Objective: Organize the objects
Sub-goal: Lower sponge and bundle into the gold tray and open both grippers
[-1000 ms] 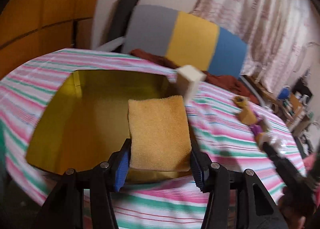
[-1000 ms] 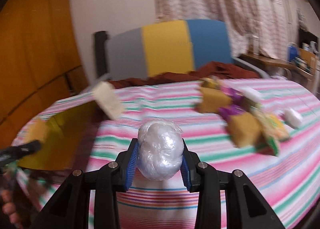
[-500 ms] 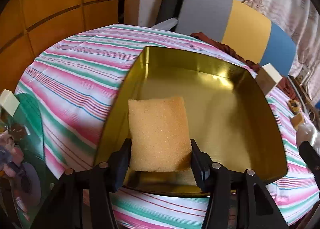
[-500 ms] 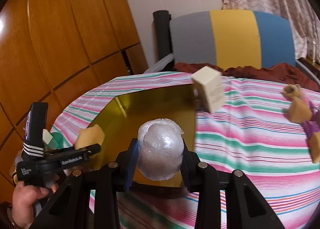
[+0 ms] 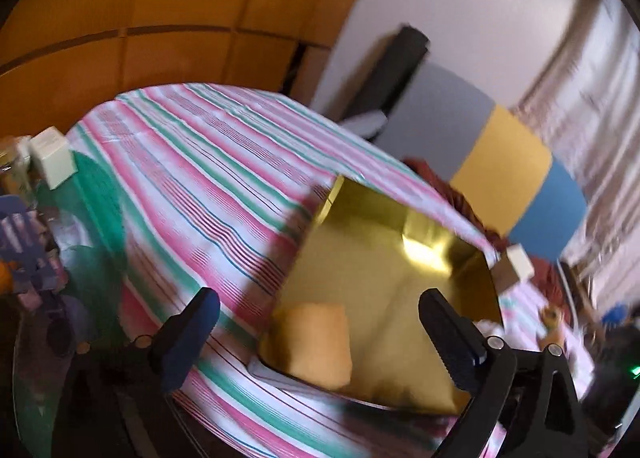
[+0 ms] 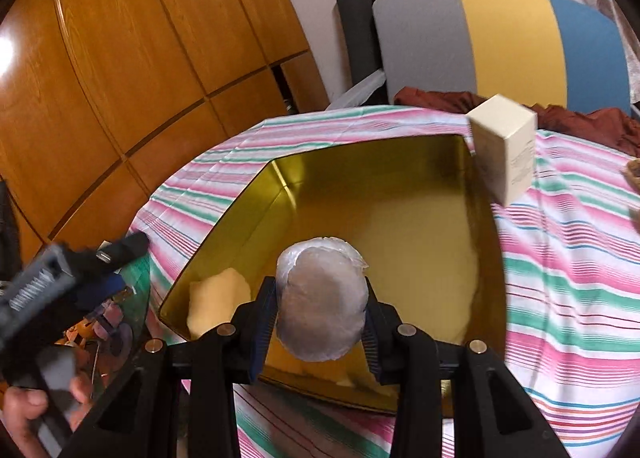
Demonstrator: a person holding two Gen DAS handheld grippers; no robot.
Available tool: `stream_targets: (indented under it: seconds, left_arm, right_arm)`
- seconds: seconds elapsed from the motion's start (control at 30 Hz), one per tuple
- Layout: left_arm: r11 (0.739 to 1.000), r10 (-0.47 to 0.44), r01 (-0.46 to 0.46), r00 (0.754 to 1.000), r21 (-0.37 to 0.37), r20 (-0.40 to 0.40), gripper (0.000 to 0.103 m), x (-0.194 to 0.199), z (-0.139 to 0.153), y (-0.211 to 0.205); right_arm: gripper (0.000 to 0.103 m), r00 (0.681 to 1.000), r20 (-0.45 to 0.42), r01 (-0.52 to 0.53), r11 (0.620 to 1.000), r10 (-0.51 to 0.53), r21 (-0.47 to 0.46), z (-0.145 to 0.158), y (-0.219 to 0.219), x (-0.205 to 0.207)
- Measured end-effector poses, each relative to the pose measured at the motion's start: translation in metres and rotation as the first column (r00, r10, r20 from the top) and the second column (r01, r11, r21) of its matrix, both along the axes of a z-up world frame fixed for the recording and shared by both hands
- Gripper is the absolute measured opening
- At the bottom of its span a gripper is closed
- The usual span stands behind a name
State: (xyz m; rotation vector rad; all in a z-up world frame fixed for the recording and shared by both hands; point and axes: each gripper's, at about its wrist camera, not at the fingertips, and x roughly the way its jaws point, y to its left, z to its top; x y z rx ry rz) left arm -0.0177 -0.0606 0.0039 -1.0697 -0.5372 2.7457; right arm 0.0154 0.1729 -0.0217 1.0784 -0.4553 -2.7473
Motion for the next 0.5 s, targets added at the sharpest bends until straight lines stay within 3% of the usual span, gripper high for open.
stream_targets:
  seconds: [0.1,0.17,0.27,0.5]
  left_arm:
    - [0.999,0.041,-0.041,0.999,0.012,-0.018,0.103,0.001,0.005,-0.007]
    - [0.999,0.043,-0.043,0.999,0.01,-0.008,0.103,-0.002,0.005,-0.006]
    - [0.999,0.038,-0.038,0.999,0.019,0.009,0.103,-0.002,0.002,-0.006]
    - [0.999,-0.001,-0.001,0.999,0.036,0.038,0.103,0.001,-0.008,0.006]
  right_arm:
    - [0.041,0.999,0.025,-0.037,0.999,0.037,-0.011,-0.005,-0.011,-0.01]
    - [0.057,0.997,0.054,-0.054,0.998,0.054,-0.012,-0.01,-0.017,-0.016]
    - [0.07,0.995,0.074,-0.059,0.998,0.06,-0.013,-0.013,-0.02,-0.018]
    - [0.07,0.999,0.011,0.048,0.999,-0.048,-0.019,0.005,0.018,-0.003]
